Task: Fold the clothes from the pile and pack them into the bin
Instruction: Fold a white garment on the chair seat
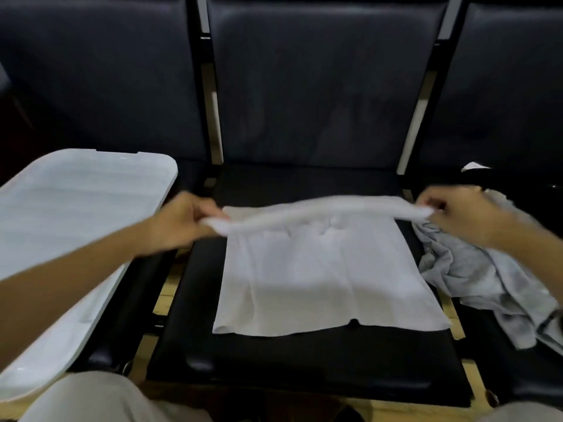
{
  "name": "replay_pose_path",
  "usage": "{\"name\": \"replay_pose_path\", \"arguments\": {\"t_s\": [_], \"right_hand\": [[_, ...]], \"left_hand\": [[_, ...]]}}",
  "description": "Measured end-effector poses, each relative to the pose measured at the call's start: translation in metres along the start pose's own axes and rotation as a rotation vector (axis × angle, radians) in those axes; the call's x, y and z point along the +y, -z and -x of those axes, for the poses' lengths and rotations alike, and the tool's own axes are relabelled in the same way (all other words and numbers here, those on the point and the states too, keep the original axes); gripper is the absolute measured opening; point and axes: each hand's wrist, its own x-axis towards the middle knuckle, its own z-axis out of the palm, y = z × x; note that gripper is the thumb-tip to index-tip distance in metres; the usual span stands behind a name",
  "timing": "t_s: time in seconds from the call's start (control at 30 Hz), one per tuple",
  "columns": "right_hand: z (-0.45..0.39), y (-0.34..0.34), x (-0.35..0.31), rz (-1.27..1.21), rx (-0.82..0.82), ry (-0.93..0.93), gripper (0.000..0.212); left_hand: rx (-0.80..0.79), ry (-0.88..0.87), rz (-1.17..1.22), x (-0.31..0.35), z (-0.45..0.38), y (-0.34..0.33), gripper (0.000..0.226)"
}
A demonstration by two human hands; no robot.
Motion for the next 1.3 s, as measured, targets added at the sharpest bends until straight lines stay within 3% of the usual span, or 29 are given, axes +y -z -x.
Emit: {"name": "replay_pose_path", "arguments": {"t_s": [0.1, 0.17, 0.2, 0.23, 0.27, 0.33, 0.37, 0.43, 0.5, 0.53, 0.6, 0.67, 0.73, 0.8, 0.83, 0.9, 1.0, 1.1, 1.23, 1.3], "right_hand": [[0.056, -0.037, 0.013, 0.105, -0.191, 0.019, 0.045], [0.082, -0.049, 0.006, 0.218, -0.428, -0.018, 0.040], [0.090, -0.053, -0.001, 0.273, -0.485, -0.024, 0.039], [0.093, -0.058, -0.010, 0.330, -0.486, -0.027, 0.041], [0.092, -0.062, -0.023, 0.390, -0.410, -0.018, 0.045], [0.084, -0.075, -0.064, 0.295, -0.158, 0.040, 0.045], [0.081, -0.083, -0.088, 0.179, -0.119, 0.068, 0.044], [0.079, -0.105, -0.142, -0.025, -0.215, 0.142, 0.055], [0.079, -0.124, -0.195, -0.141, -0.324, 0.168, 0.070], [0.078, -0.129, -0.213, -0.197, -0.288, 0.147, 0.068], [0.073, -0.129, -0.225, -0.284, -0.113, 0.066, 0.041], [0.070, -0.123, -0.220, -0.353, -0.073, -0.033, 0.023], [0.073, -0.110, -0.208, -0.544, -0.075, -0.114, 0.016], [0.079, -0.095, -0.192, -0.781, -0.059, -0.182, 0.015], [0.082, -0.087, -0.184, -0.857, -0.060, -0.217, 0.019], [0.088, -0.073, -0.163, -0.902, -0.054, -0.286, 0.032], [0.091, -0.057, -0.118, -0.900, 0.032, -0.447, 0.030], [0.098, -0.051, -0.066, -0.828, 0.043, -0.606, 0.026], [0.111, -0.058, -0.015, -0.355, -0.005, -0.715, 0.021], [0.110, -0.060, -0.005, -0.356, -0.013, -0.734, 0.032]], "left_hand": [[-0.277, 0.044, -0.076, -0.028, 0.037, -0.032, 0.026], [-0.475, 0.055, -0.257, -0.041, 0.056, -0.052, 0.062], [-0.545, 0.059, -0.368, -0.049, 0.063, -0.060, 0.084], [-0.538, 0.046, -0.455, -0.055, 0.068, -0.068, 0.091], [-0.488, 0.004, -0.496, -0.057, 0.071, -0.075, 0.081], [-0.320, -0.123, -0.576, -0.062, 0.073, -0.085, 0.039], [-0.232, -0.186, -0.652, -0.061, 0.070, -0.089, 0.026], [-0.116, -0.290, -0.720, -0.052, 0.062, -0.093, 0.016], [-0.081, -0.212, -0.510, -0.026, 0.062, -0.097, 0.012], [-0.116, -0.147, -0.367, -0.011, 0.061, -0.098, 0.011], [-0.125, -0.169, -0.127, 0.013, 0.061, -0.102, 0.016], [-0.179, -0.118, -0.011, 0.024, 0.063, -0.101, 0.038], [-0.227, -0.045, -0.193, 0.017, 0.062, -0.100, 0.062], [-0.176, -0.036, -0.417, 0.006, 0.054, -0.105, 0.048], [-0.118, -0.004, -0.407, 0.005, 0.047, -0.107, 0.035], [-0.003, 0.063, -0.326, 0.011, 0.030, -0.113, 0.023], [0.191, 0.003, -0.116, 0.040, -0.013, -0.119, 0.035], [0.279, -0.052, 0.030, 0.080, -0.061, -0.137, 0.011], [-0.013, 0.216, -0.010, 0.096, -0.117, -0.190, 0.089], [-0.164, 0.324, -0.241, 0.089, -0.135, -0.218, 0.107]]}}
